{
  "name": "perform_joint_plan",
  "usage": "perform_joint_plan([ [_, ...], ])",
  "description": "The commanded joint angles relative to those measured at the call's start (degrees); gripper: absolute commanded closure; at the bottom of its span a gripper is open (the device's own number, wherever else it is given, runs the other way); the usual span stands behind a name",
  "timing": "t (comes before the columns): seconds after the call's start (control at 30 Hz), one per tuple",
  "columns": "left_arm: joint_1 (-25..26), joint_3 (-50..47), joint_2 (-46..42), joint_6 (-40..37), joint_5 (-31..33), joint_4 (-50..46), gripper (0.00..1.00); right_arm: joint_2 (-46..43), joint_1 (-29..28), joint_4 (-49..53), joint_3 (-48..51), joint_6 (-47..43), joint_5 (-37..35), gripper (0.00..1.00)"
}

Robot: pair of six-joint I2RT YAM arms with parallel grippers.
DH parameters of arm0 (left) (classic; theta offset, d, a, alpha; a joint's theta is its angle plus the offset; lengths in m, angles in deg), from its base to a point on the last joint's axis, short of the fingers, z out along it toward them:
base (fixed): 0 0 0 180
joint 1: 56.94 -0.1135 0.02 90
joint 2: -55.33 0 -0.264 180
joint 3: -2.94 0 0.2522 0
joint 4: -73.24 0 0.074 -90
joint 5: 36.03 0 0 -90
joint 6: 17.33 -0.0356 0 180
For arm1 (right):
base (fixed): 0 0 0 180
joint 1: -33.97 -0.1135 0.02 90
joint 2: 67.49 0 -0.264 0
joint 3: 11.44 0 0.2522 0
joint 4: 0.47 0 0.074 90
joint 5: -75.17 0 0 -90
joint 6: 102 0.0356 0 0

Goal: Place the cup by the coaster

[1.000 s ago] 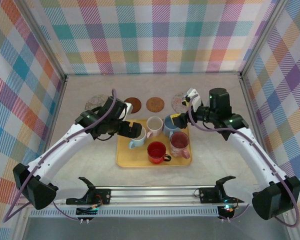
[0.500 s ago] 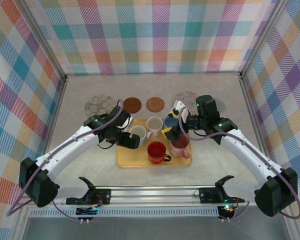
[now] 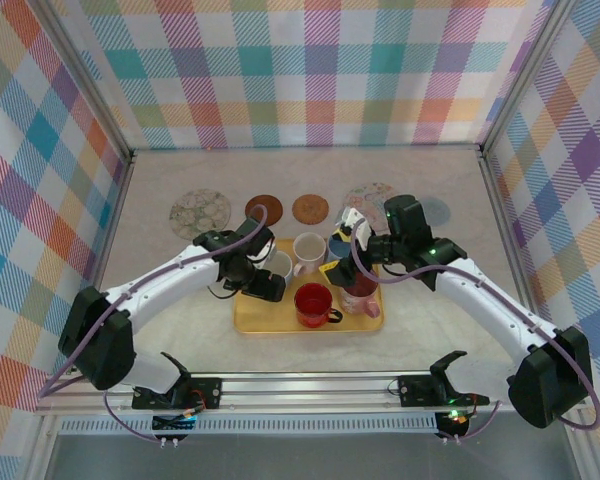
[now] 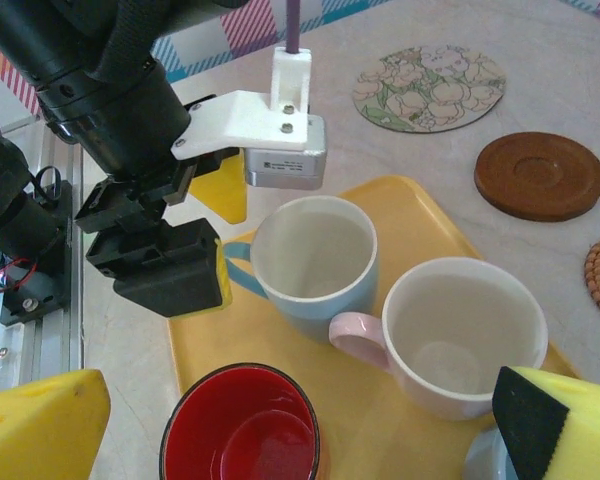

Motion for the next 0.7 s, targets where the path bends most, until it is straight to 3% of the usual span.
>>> perform_joint_plan([
  [0.0, 1.0, 0.6, 2.1, -1.5, -1.1, 1.4, 0.17, 0.3, -0.5, -1.5, 0.9, -0.1, 1.6, 0.01],
  [0.47, 1.0, 2.8, 7.1, -4.8, 0.6, 3.5, 0.34, 2.2, -0.5, -2.4, 1.6, 0.5, 2.0, 0.01],
  [0.67, 1.0, 2.7, 7.3, -5.9, 0.9, 4.7, 0.48, 2.9, -0.6, -4.0, 1.8, 1.5, 1.5, 0.01],
])
